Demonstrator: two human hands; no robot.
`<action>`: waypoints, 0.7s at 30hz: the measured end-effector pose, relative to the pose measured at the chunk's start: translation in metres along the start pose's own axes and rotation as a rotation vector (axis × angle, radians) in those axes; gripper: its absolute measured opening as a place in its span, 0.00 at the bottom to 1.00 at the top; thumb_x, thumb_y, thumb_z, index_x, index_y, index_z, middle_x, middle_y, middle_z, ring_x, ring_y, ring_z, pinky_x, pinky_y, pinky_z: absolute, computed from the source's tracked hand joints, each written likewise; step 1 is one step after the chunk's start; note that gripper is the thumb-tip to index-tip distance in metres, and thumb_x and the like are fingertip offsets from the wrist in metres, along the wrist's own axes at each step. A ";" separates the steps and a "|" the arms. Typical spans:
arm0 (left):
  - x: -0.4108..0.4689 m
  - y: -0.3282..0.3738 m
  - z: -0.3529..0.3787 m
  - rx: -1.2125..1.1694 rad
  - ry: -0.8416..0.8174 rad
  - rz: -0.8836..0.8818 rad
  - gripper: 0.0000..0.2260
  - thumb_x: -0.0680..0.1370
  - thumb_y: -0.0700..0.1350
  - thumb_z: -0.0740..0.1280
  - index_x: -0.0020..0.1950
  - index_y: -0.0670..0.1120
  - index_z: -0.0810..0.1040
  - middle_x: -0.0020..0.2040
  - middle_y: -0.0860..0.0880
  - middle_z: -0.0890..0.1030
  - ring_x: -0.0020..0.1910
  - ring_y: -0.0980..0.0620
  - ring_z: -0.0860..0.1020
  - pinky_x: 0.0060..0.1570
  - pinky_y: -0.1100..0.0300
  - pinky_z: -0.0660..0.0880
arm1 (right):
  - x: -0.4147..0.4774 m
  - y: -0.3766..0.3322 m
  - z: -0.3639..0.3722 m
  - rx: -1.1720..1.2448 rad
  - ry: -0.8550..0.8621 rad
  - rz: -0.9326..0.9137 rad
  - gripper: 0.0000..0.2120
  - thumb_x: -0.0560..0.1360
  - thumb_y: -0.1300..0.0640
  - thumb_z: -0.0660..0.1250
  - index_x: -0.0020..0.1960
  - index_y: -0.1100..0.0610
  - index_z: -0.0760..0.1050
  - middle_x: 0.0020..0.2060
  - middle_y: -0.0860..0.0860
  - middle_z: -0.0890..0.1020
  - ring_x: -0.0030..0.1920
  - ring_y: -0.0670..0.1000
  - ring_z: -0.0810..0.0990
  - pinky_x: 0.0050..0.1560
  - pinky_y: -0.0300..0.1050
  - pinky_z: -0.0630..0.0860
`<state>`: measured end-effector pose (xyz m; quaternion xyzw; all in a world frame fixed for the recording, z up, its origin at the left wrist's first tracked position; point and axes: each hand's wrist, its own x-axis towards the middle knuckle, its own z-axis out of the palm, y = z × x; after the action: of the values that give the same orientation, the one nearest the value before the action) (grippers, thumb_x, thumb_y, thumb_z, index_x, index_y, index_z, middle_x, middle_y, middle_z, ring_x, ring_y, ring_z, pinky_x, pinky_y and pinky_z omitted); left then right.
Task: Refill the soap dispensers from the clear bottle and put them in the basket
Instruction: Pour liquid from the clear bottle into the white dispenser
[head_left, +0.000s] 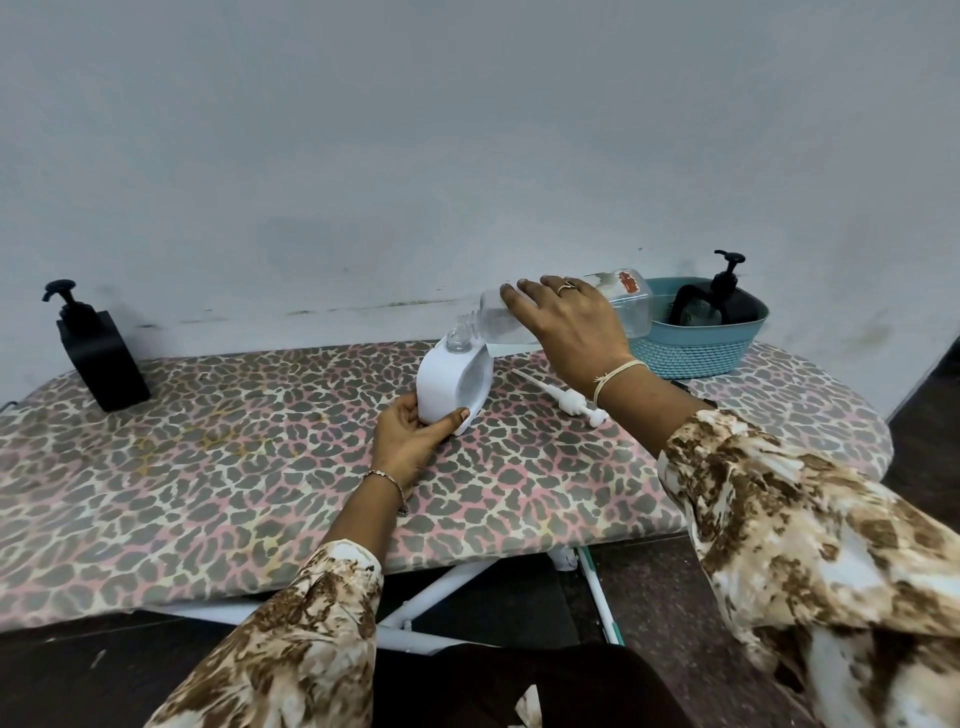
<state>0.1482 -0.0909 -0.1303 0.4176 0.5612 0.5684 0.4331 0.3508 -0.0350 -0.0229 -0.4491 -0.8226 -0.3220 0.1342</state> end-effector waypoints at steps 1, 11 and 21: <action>0.000 0.000 0.000 0.000 0.001 0.003 0.22 0.66 0.40 0.79 0.58 0.38 0.77 0.51 0.43 0.83 0.42 0.49 0.84 0.49 0.45 0.81 | 0.000 0.000 0.000 0.004 -0.007 -0.003 0.29 0.67 0.69 0.70 0.67 0.58 0.71 0.60 0.59 0.80 0.57 0.62 0.80 0.55 0.53 0.77; 0.002 -0.002 0.000 0.013 0.011 -0.004 0.22 0.66 0.40 0.79 0.57 0.38 0.77 0.50 0.43 0.84 0.42 0.48 0.84 0.47 0.46 0.81 | 0.000 0.001 -0.003 0.000 0.002 -0.023 0.27 0.69 0.68 0.67 0.68 0.58 0.71 0.61 0.60 0.79 0.57 0.62 0.80 0.56 0.54 0.76; 0.000 0.001 0.000 0.012 0.014 0.003 0.22 0.66 0.39 0.79 0.57 0.38 0.77 0.50 0.44 0.83 0.41 0.51 0.84 0.42 0.54 0.82 | 0.002 0.002 -0.003 -0.013 0.012 -0.026 0.27 0.69 0.69 0.67 0.67 0.59 0.71 0.59 0.60 0.80 0.56 0.62 0.81 0.55 0.53 0.77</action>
<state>0.1479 -0.0905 -0.1294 0.4170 0.5670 0.5686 0.4257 0.3512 -0.0353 -0.0186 -0.4372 -0.8255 -0.3318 0.1320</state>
